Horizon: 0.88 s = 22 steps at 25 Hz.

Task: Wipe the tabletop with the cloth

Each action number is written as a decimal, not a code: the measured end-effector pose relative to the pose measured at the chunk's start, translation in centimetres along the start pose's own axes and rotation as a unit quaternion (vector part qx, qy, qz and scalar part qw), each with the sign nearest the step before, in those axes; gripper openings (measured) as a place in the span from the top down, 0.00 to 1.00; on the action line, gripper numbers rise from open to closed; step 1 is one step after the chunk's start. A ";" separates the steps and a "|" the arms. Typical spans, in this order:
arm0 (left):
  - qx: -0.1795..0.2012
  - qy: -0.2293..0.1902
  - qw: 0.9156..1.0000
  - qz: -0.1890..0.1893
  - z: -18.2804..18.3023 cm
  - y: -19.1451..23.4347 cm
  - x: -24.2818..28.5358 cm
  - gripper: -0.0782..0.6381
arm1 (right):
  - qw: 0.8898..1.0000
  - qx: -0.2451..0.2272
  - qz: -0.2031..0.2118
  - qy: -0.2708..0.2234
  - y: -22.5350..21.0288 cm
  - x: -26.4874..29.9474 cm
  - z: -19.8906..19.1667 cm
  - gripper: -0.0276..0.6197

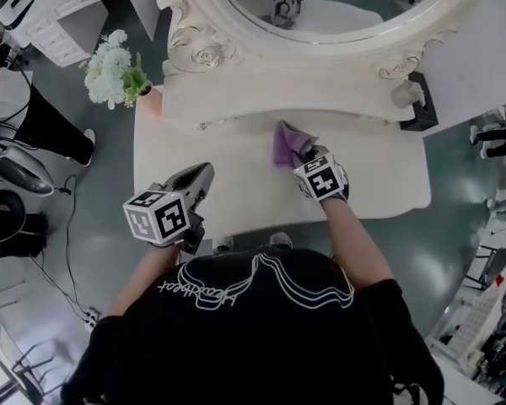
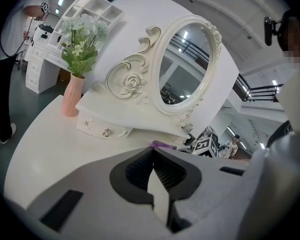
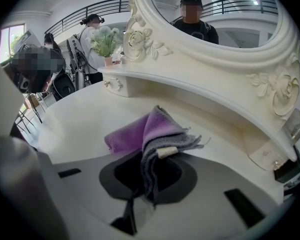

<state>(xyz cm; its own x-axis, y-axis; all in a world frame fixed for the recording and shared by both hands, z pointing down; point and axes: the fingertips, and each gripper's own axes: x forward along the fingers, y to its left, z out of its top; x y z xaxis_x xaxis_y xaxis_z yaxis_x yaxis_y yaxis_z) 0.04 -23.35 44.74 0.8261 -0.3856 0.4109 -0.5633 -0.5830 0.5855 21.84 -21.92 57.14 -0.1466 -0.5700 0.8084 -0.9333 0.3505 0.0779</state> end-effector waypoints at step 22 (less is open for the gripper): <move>0.018 0.017 1.000 -0.004 -2.9 -7.9 6.3 0.88 | 1.000 0.010 -0.009 -0.017 -7.7 -2.9 -5.0 0.88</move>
<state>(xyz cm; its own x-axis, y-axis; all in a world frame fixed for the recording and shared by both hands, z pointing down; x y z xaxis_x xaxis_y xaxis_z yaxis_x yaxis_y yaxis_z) 9.64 -19.10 44.76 0.8292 -0.3574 0.4298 -0.5555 -0.6120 0.5629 31.11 -19.20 57.12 -0.1412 -0.6010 0.7867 -0.9423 0.3253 0.0795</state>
